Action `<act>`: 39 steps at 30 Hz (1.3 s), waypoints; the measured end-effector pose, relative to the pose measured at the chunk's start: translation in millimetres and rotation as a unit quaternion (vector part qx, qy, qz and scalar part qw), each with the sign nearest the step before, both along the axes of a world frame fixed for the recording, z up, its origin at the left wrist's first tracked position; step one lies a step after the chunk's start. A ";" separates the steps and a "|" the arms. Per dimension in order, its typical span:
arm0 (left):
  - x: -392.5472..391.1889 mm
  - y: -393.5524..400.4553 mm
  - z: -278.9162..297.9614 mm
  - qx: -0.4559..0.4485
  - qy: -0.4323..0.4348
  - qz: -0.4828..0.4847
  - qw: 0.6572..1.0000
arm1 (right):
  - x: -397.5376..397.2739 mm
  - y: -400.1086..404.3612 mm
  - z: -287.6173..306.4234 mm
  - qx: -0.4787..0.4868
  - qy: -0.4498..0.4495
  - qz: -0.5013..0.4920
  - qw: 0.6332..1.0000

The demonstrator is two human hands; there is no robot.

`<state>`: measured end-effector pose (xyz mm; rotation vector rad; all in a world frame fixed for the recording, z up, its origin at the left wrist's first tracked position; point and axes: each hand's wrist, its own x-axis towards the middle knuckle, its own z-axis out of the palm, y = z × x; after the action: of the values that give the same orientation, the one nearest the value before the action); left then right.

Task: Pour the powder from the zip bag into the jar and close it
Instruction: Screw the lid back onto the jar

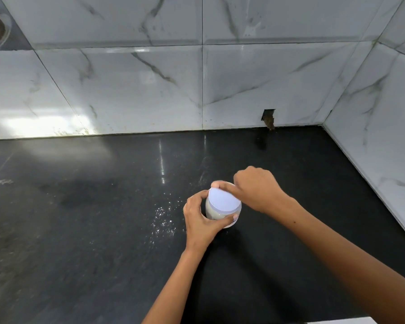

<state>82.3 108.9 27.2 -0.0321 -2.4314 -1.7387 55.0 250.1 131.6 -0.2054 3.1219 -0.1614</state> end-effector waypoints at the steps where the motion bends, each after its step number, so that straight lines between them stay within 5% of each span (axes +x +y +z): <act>1: -0.3 0.2 0.1 -0.002 0.000 0.000 1.000 | -1.2 1.9 2.3 -0.029 0.026 -0.028 0.999; 4: -0.6 1.0 -0.3 0.006 -0.002 0.000 1.000 | 2.2 6.4 -2.6 -0.046 0.017 0.040 0.998; 7: 0.3 2.1 0.4 0.015 -0.003 -0.002 1.000 | 8.5 4.3 -8.6 -0.085 -0.144 0.120 0.979; 14: -1.7 2.5 -1.0 -0.002 0.009 0.007 1.000 | 10.8 -19.2 -15.3 0.071 -0.014 -0.033 0.997; 17: -3.1 2.4 -2.1 0.000 0.002 0.004 1.000 | 4.6 3.3 -0.4 -0.002 -0.012 -0.050 0.999; 22: -4.6 3.0 -2.8 0.010 -0.001 -0.013 1.000 | 10.9 12.4 -5.0 -0.093 -0.150 0.114 0.978; 32: -14.7 7.5 -5.6 0.007 0.008 -0.020 1.000 | 20.2 3.1 -35.9 -0.176 0.028 0.017 0.984; 39: -54.8 14.3 5.4 -0.009 0.012 -0.032 0.999 | -15.8 13.3 -50.3 -0.181 0.050 0.001 0.982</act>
<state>27.6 123.2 32.6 -0.1336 -2.4549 -1.7301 39.2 263.4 81.3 -0.2258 3.1620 -0.7437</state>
